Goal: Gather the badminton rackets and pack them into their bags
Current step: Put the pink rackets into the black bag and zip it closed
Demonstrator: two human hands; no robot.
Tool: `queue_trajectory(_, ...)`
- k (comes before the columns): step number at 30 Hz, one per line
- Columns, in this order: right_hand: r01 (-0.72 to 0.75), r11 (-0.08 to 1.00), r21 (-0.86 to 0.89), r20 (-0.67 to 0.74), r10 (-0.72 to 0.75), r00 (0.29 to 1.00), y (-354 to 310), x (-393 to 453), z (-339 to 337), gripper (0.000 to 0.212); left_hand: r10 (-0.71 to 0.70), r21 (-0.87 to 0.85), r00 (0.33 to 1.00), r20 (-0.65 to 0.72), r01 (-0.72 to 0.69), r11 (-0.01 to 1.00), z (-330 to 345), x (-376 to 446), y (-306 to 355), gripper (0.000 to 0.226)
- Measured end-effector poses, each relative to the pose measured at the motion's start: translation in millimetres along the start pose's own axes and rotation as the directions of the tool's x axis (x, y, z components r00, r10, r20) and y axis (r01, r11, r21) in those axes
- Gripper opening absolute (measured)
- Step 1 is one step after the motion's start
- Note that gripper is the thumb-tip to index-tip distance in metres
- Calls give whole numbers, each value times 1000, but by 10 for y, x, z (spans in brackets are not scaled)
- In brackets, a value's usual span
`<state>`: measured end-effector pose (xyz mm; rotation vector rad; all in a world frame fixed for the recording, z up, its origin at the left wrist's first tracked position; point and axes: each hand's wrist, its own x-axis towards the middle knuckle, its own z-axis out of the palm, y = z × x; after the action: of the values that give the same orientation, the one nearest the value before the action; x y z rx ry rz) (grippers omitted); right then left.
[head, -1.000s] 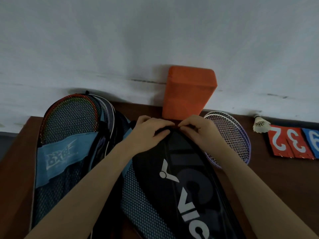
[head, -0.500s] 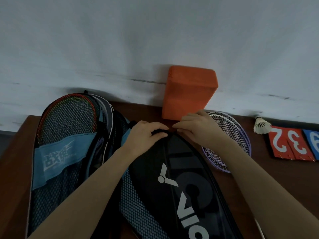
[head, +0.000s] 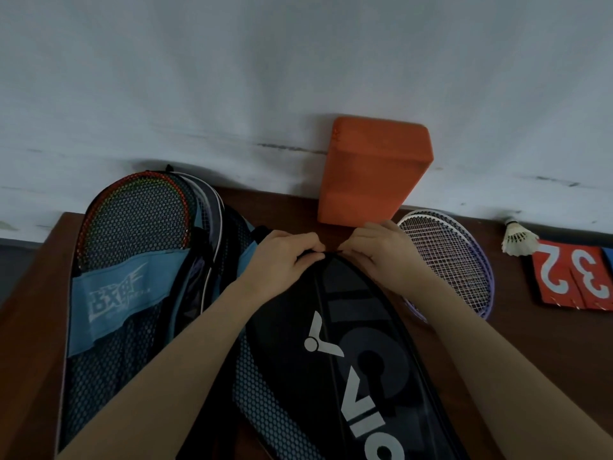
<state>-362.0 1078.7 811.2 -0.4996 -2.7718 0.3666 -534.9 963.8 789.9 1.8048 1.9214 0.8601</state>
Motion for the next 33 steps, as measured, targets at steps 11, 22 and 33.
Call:
queue_trajectory(11, 8, 999, -33, -39, -9, 999, 27, -246, -133, 21, 3, -19, 999, -51, -4, 1000, 74, 56, 177, 27)
queue_trajectory(22, -538, 614, 577, 114, 592, 798, -191, -198, -309, 11, -265, -98, 907, 326, 311, 945, 27, 145, 50, 30)
queue_trajectory(33, -530, 749, 398, -124, 616, 778, -582, -423, -138, 16, -204, -268, 954, 221, 260, 928, 164, -148, 291, 26)
